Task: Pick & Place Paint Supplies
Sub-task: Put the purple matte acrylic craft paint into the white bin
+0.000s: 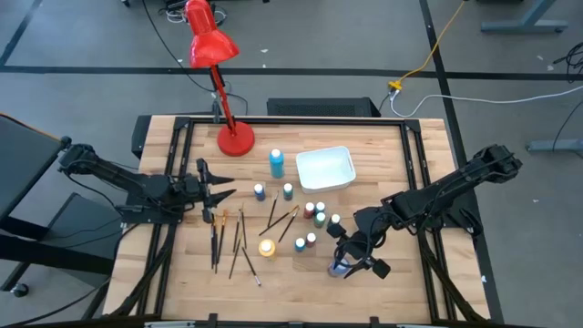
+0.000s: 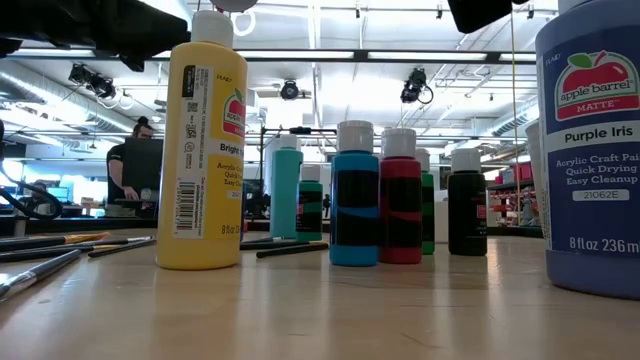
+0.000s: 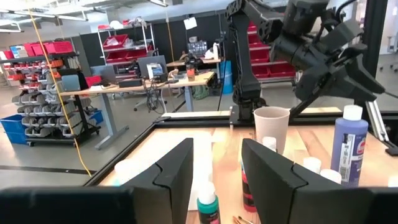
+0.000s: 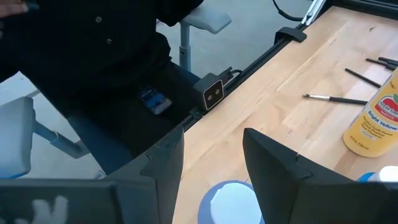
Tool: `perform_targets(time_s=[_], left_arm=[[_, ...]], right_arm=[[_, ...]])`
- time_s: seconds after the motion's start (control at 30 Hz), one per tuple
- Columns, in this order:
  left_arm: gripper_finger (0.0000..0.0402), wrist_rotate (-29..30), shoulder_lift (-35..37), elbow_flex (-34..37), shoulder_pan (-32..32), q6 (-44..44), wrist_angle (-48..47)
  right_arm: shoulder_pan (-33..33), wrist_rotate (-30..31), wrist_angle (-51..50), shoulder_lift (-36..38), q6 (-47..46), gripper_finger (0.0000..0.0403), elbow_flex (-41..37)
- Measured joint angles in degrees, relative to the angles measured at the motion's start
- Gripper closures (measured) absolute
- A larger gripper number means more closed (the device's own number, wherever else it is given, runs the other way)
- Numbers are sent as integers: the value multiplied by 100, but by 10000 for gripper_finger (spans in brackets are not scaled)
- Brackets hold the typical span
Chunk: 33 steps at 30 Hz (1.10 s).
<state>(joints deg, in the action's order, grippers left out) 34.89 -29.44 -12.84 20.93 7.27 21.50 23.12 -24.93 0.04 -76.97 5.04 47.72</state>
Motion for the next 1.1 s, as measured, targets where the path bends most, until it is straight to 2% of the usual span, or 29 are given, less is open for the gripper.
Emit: perform_targets(time_s=[0.27,0.5,0.83,1.1], left_arm=[[256,0,-67,0,0,-218,4],[256,-1,-67,0,0,-254,44],[256,0,-67,0,0,-256,52],[256,0,-67,2,0,-256,52]], right_arm=[[152,15,64,-81,47,233,2],[148,633,-107,-319,176,233,11],[146,639,-408,-302,157,235,4],[146,610,-391,-302,156,289,4]])
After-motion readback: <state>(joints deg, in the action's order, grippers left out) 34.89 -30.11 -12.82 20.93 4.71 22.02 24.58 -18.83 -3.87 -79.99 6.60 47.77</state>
